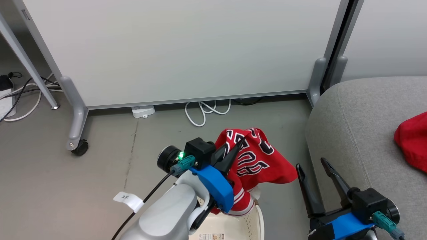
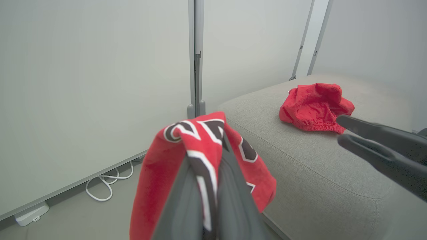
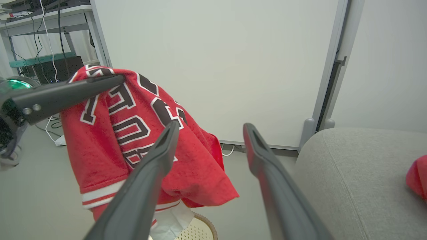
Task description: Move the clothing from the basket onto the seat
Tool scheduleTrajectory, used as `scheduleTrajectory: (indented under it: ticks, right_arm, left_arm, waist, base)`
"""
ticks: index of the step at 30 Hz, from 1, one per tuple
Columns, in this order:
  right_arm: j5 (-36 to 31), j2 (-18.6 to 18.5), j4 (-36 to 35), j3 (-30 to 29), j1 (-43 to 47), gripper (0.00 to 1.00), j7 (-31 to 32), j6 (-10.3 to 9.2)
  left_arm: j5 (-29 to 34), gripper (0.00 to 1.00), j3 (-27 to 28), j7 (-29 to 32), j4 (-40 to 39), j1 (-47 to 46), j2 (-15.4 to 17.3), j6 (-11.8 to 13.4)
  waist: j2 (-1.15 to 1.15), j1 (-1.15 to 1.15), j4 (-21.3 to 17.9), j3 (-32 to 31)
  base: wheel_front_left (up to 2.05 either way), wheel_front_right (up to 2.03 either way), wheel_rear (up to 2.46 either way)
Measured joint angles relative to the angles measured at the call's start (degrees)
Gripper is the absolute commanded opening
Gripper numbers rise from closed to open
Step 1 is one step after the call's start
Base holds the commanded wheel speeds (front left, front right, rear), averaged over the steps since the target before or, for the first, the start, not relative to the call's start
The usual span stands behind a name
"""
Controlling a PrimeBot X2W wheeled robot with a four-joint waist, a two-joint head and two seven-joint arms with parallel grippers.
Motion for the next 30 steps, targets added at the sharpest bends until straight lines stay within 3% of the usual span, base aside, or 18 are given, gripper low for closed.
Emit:
scheduleTrajectory:
  ticks: [15, 30]
  right_arm:
    - [0.43, 0.0, 1.26, 1.72, 0.02, 1.0, 0.52, 0.0]
    - [0.53, 0.0, 1.74, 2.66, 0.04, 1.0, 0.99, 0.0]
  left_arm:
    - [-7.36, 0.0, -7.76, -0.01, 0.69, -7.75, 0.0, 2.49]
    - [-9.96, 0.0, -10.09, 0.0, 0.89, -8.59, 0.0, 3.74]
  waist:
    - [0.0, 0.0, 0.3, -1.13]
    - [0.0, 0.0, 0.15, -0.73]
  base:
    - [0.0, 0.0, 0.0]
    - [0.0, 0.0, 0.0]
